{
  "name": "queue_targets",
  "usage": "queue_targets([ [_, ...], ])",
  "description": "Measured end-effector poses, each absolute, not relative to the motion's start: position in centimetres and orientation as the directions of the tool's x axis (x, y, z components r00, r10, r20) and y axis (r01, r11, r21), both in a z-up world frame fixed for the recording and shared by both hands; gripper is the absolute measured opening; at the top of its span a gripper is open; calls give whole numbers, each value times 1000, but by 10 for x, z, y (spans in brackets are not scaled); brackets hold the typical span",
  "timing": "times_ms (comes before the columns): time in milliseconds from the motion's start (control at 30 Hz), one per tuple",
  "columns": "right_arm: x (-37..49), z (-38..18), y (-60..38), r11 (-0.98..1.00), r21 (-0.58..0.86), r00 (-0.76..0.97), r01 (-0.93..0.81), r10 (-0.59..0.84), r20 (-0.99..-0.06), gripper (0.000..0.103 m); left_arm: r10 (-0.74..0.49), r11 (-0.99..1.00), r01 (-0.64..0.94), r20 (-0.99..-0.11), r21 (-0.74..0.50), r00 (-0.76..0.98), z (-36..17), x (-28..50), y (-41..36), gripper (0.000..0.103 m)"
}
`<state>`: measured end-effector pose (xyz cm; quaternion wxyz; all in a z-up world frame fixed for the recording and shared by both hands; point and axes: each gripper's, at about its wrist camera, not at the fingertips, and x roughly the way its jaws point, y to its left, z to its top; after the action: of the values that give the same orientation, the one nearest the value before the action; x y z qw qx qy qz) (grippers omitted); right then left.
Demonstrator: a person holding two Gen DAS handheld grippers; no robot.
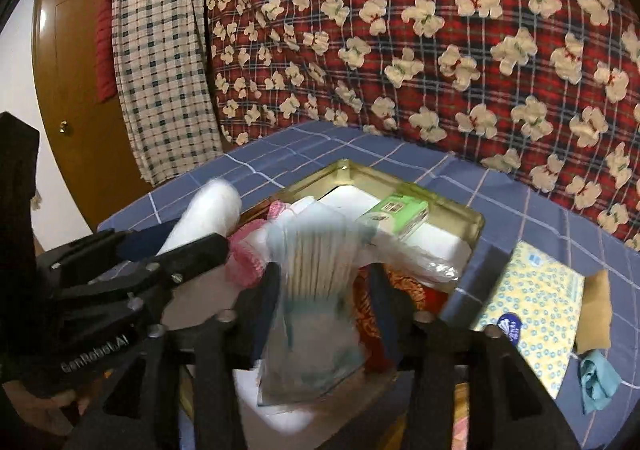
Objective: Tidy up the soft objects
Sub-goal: 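Drop cotton roll into tray from left gripper while right gripper releases swab bag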
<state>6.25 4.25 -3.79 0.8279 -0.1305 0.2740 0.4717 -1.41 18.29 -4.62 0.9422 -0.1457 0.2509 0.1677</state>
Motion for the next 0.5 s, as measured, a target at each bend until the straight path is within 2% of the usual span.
queue_targets([
  [100, 64, -34, 33, 524, 78, 401, -848, 731, -553, 61, 262, 893, -404, -501, -198, 825, -41, -21, 186, 68],
  [133, 65, -32, 28, 530, 89, 404, -843, 734, -545, 61, 265, 891, -405, -488, -206, 832, -39, -24, 187, 71],
  [200, 66, -30, 18, 537, 95, 413, -838, 739, -532, 61, 275, 890, -407, -470, -206, 839, -34, -27, 184, 71],
  [333, 67, -27, -13, 584, 41, 486, -811, 712, -507, 61, 251, 907, -374, -461, -196, 851, -30, -21, 167, 83],
  [500, 87, -29, -67, 677, 12, 585, -736, 644, -493, 61, 160, 938, -283, -473, -202, 866, -29, -4, 134, 85],
])
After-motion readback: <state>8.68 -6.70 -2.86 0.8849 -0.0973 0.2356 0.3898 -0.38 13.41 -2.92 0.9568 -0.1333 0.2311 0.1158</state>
